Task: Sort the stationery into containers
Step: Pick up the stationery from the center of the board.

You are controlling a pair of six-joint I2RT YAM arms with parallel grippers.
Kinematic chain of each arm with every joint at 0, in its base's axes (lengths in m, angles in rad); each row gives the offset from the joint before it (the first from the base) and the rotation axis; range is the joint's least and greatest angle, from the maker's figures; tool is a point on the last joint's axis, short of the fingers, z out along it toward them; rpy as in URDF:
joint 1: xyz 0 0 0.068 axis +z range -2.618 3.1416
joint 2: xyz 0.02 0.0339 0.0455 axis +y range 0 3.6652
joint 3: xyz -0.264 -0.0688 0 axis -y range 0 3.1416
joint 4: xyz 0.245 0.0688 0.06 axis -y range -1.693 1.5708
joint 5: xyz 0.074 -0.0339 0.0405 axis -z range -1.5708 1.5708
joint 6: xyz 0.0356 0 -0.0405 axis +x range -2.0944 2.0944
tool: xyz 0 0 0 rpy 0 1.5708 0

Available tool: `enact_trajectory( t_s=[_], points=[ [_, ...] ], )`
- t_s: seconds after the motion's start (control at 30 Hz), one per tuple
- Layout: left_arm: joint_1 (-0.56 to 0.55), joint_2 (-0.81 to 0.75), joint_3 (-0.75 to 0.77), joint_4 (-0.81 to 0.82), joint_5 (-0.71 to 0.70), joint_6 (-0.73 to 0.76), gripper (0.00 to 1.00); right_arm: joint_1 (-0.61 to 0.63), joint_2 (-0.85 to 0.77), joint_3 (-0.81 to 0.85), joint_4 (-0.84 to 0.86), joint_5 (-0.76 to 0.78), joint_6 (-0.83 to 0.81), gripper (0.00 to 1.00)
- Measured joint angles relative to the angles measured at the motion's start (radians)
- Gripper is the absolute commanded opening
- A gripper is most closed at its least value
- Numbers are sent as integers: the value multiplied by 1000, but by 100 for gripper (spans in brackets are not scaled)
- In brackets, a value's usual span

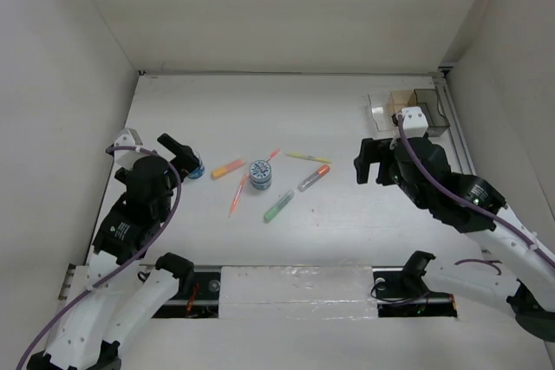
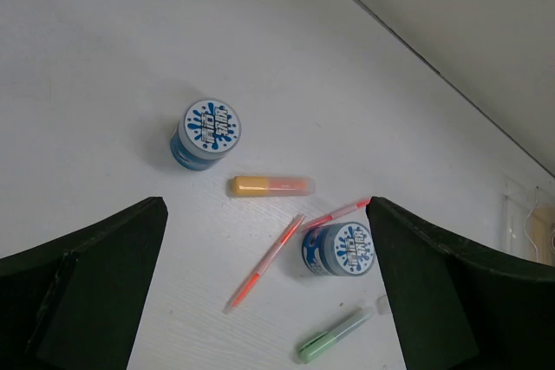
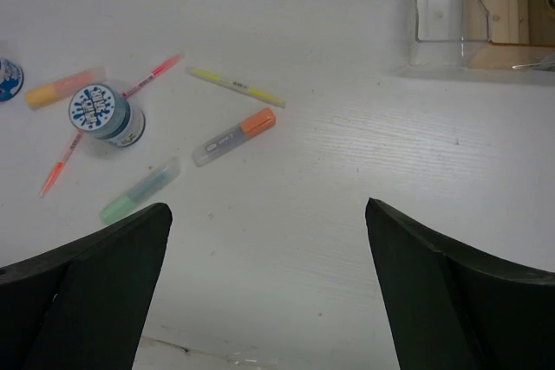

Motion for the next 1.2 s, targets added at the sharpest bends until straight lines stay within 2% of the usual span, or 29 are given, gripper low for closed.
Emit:
enact_trajectory(
  t_s=[0.2, 0.37, 0.63, 0.87, 1.2],
  points=[
    [0, 0, 0, 0, 0, 0, 100, 0, -30, -1, 13, -26, -18, 100],
    [0, -4, 0, 0, -6, -2, 100, 0, 16, -33, 97, -135, -47, 100],
    [0, -41, 0, -43, -61, -46, 100, 56, 423, -19, 278, -285, -93, 100],
    [0, -91, 5, -57, -92, -70, 100, 80, 775, 167, 346, -362, -132, 100],
    [0, -66, 5, -52, -79, -58, 100, 108, 996, 271, 435, -441, -164, 99]
  ],
)
